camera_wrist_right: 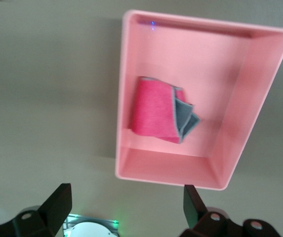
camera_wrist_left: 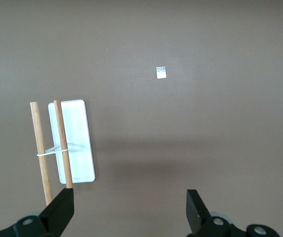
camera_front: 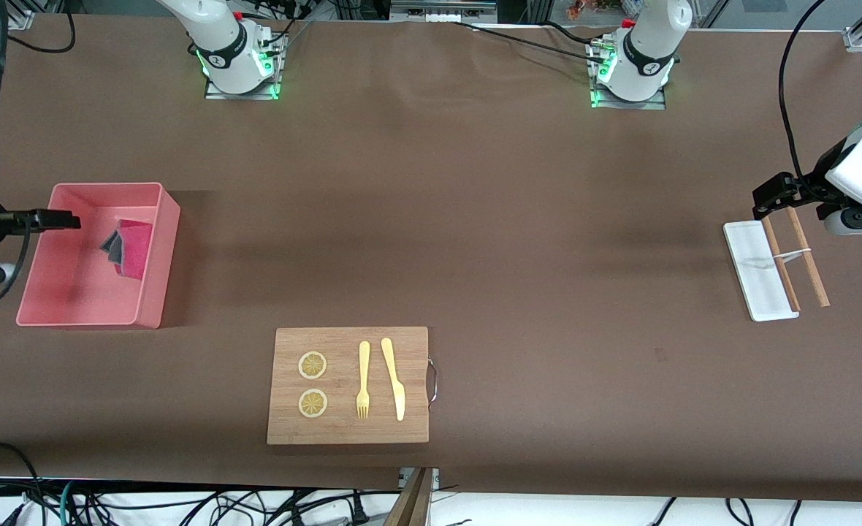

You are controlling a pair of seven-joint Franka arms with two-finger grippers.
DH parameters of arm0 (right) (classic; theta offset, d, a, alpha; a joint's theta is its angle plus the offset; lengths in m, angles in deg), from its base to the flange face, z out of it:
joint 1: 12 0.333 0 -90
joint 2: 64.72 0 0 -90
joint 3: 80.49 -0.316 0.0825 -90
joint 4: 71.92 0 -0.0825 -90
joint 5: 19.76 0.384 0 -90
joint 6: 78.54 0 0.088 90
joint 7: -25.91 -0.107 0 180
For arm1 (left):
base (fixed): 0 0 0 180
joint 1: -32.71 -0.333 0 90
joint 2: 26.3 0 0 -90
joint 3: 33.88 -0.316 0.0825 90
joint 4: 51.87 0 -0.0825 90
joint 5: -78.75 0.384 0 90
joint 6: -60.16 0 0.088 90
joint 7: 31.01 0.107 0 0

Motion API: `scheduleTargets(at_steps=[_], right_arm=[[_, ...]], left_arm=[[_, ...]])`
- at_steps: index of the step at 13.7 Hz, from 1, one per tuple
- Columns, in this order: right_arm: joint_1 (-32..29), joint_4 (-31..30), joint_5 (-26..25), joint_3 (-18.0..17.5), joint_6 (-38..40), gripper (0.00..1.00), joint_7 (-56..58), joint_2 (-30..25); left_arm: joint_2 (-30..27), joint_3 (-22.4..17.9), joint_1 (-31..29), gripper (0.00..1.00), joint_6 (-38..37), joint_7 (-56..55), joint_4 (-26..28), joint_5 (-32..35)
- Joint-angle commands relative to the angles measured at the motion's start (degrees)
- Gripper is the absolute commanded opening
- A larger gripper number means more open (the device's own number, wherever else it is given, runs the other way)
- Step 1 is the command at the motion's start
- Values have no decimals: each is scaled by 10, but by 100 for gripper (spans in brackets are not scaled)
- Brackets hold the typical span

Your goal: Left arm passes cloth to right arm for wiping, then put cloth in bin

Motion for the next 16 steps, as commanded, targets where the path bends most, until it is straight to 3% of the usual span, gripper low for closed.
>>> scheduleTargets(at_steps=[1, 4, 12, 16], right_arm=[[-19, -20, -38, -75, 30, 100, -41, -75], [-32, -22, -52, -140, 52, 100, -51, -118], [-49, -34, -51, -159, 42, 100, -50, -161], [-50, -38, -48, -182, 49, 100, -188, -168]], left_arm=[[6, 2, -1, 100, -12, 0, -15, 6], [6, 4, -1, 100, -13, 0, -15, 6], [6, 4, -1, 100, -24, 0, -15, 7], [6, 4, -1, 100, -24, 0, -15, 7]])
